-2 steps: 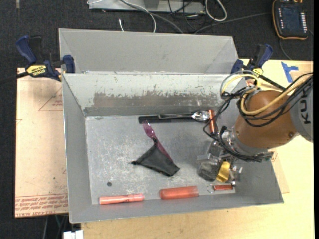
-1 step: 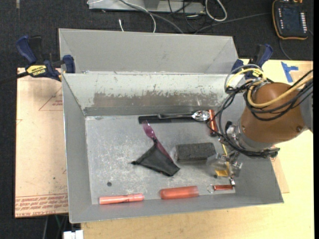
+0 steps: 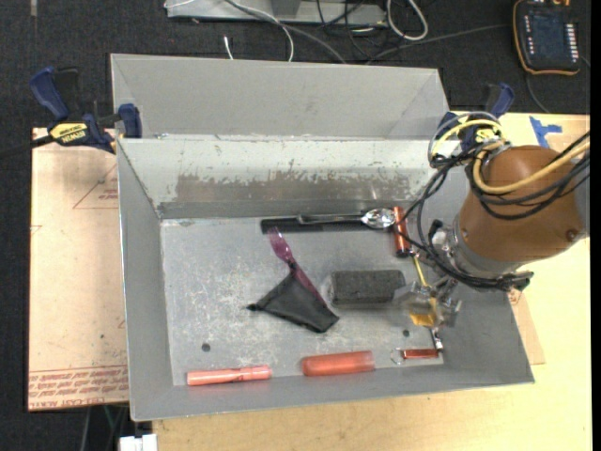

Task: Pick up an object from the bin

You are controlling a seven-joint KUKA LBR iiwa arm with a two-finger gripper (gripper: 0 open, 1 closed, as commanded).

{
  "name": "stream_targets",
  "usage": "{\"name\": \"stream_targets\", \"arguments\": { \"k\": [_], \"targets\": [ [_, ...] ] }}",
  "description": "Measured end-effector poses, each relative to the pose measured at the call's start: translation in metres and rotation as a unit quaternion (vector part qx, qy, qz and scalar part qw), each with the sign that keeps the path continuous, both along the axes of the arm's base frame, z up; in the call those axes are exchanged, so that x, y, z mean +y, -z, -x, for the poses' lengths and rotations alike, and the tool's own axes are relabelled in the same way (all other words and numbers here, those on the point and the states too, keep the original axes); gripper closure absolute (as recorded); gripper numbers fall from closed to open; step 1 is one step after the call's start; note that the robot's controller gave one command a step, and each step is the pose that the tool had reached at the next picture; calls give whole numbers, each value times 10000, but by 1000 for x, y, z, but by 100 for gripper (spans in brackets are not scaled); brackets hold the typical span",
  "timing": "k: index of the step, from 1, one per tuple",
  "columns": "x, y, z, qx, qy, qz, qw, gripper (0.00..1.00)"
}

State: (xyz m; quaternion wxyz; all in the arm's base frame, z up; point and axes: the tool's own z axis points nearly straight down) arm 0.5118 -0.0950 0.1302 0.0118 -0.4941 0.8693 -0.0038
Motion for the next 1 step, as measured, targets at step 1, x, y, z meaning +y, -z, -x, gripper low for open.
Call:
{"name": "stream_targets", "arguments": {
  "k": [1],
  "targets": [
    [1, -17, 1, 26, 8, -12, 10000, 100]
  ]
}}
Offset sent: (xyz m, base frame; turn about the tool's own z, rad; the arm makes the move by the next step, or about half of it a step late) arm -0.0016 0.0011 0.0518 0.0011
